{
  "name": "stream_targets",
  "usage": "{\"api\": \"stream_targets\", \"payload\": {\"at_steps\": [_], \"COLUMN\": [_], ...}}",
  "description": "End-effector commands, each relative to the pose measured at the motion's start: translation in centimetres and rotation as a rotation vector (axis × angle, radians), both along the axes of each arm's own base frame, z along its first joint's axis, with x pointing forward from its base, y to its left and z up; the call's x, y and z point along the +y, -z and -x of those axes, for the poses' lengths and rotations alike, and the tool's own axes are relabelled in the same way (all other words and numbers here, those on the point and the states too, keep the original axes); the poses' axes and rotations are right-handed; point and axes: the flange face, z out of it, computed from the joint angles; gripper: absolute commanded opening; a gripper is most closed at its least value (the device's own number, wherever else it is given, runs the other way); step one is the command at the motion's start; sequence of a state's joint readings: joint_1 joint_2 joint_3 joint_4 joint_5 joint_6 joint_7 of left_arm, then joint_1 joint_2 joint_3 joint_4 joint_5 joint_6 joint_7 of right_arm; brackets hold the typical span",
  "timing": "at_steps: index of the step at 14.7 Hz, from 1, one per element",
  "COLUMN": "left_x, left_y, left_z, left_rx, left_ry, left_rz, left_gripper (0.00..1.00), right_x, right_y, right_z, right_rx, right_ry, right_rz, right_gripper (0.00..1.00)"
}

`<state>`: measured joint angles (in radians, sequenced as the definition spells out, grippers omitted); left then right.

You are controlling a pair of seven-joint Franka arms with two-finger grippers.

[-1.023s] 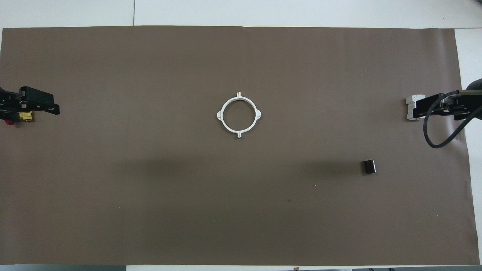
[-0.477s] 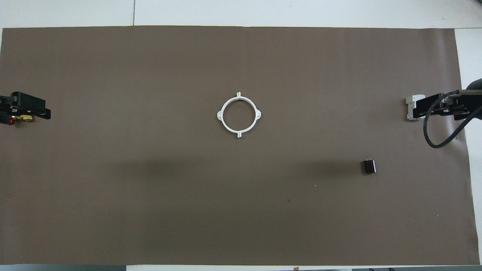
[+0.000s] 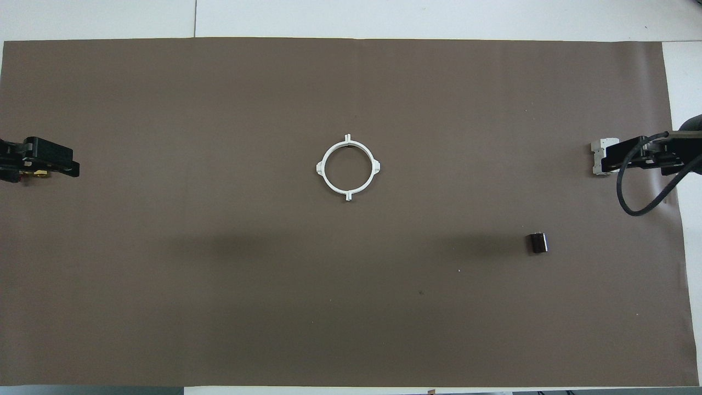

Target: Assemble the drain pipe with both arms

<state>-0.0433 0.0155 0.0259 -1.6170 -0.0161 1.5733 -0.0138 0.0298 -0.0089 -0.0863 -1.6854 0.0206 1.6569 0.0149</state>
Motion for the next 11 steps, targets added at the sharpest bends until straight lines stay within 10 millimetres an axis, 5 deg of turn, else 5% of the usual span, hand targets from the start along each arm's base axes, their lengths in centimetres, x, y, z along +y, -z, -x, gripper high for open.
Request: {"api": "stream_targets", "payload": {"at_steps": [1,11], "left_x": [-0.63,0.11], "left_y": [-0.33,-0.52], "left_z": [0.68,0.61], "left_rx": [0.018,0.004], "left_ry": [0.033,0.014], "left_rz": [-0.046,-0.045], "left_gripper": [1.0,1.0], "right_x": [-0.36,-0.36], "right_y": [-0.31,-0.31], "right_z": [0.12,0.12], "right_rx": [-0.016,-0.016], "right_ry": [-0.014,-0.014], "right_rz": [-0.008,-0.008], "right_gripper": [1.0,1.0]}}
